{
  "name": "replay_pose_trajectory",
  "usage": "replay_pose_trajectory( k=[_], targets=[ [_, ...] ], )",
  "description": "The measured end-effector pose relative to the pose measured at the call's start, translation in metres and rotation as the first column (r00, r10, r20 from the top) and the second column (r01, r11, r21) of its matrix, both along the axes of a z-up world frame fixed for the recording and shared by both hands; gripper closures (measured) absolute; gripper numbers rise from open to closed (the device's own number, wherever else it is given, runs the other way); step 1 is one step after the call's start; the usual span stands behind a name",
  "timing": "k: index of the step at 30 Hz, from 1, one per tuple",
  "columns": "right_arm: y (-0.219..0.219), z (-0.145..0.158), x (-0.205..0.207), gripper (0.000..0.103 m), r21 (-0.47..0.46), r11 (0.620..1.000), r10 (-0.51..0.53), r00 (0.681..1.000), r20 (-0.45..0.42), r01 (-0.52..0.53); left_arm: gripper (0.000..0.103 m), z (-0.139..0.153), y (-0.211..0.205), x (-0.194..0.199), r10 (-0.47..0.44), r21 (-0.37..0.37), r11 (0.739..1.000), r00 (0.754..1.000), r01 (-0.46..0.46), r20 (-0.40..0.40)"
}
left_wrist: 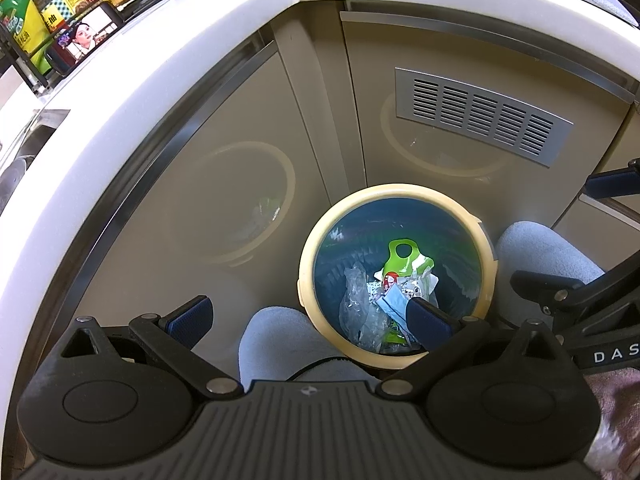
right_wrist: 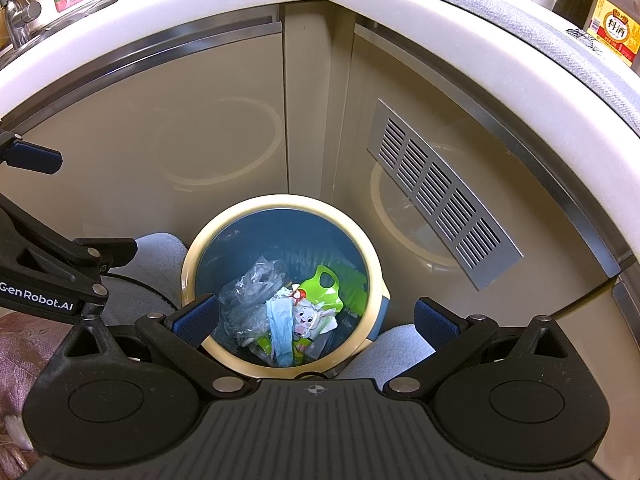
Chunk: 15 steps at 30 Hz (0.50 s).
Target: Collect trash
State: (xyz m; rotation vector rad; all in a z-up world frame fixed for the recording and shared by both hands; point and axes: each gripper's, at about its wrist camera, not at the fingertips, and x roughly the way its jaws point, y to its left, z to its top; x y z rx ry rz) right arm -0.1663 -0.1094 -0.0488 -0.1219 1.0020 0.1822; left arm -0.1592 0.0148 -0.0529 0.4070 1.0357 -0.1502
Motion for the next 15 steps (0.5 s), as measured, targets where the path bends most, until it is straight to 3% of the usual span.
replay_pose_trajectory(
  k=[15],
  targets=[
    [0.0003, 0.0001, -0.0004, 0.0, 0.0, 1.0, 0.001, 1.0, 0.0, -0.001, 0.0, 0.0, -0.0011, 0.0001, 0.007, 0.006, 1.0, 1.0, -0.007, -0.001]
  ],
)
